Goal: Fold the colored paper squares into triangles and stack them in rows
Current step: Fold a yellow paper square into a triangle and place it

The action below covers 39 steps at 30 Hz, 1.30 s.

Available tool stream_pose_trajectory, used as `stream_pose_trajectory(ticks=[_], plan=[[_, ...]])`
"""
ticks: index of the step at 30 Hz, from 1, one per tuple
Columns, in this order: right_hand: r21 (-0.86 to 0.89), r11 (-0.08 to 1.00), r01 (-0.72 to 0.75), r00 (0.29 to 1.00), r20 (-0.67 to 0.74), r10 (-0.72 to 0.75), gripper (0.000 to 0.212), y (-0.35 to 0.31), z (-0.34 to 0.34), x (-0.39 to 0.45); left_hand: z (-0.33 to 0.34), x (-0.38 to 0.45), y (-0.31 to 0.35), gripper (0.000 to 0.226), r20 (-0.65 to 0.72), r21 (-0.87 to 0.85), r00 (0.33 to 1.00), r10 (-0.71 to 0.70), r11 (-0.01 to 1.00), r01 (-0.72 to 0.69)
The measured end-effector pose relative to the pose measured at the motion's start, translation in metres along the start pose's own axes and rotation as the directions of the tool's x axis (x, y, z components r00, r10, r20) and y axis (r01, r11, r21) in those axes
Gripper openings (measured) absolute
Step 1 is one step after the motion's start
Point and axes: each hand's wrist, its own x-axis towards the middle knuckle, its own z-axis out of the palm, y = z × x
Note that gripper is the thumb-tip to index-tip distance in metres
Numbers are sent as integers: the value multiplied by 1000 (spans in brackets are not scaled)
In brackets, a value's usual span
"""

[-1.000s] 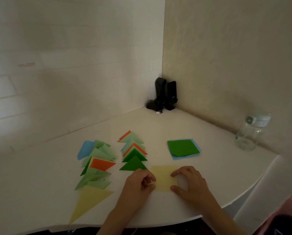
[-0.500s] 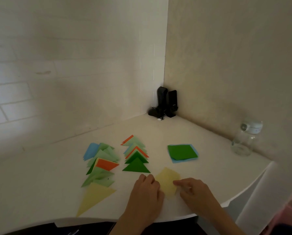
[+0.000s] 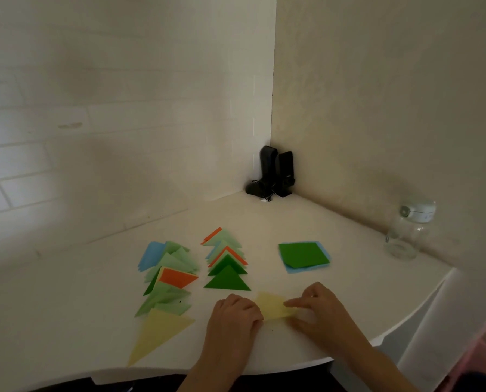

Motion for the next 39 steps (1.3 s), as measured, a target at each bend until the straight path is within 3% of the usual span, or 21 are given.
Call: stream_pose_trajectory(ticks=[4, 10, 17, 22, 31, 39], plan=[[33, 999, -8, 1000, -26, 9, 51, -2, 11, 8, -5, -2, -22, 4, -9, -51, 998, -69, 996, 68], [79, 993, -83, 992, -91, 91, 47, -5, 23, 18, 9, -1, -32, 6, -45, -156, 969, -244, 960, 235], [-52, 982, -183, 982, -61, 180, 38, -20, 24, 26, 16, 8, -12, 33, -86, 140, 955, -285, 945, 295], [-93, 967, -239, 962, -157, 223, 45, -22, 31, 28, 17, 11, -10, 32, -101, 167, 951, -294, 937, 307], [120, 985, -124, 983, -121, 139, 38, -1, 29, 28, 9, 7, -20, 17, 21, -69, 935, -355, 932, 355], [221, 971, -91, 989, -91, 114, 34, 6, 25, 25, -4, 1, -22, 17, 25, -220, 939, -344, 914, 340]])
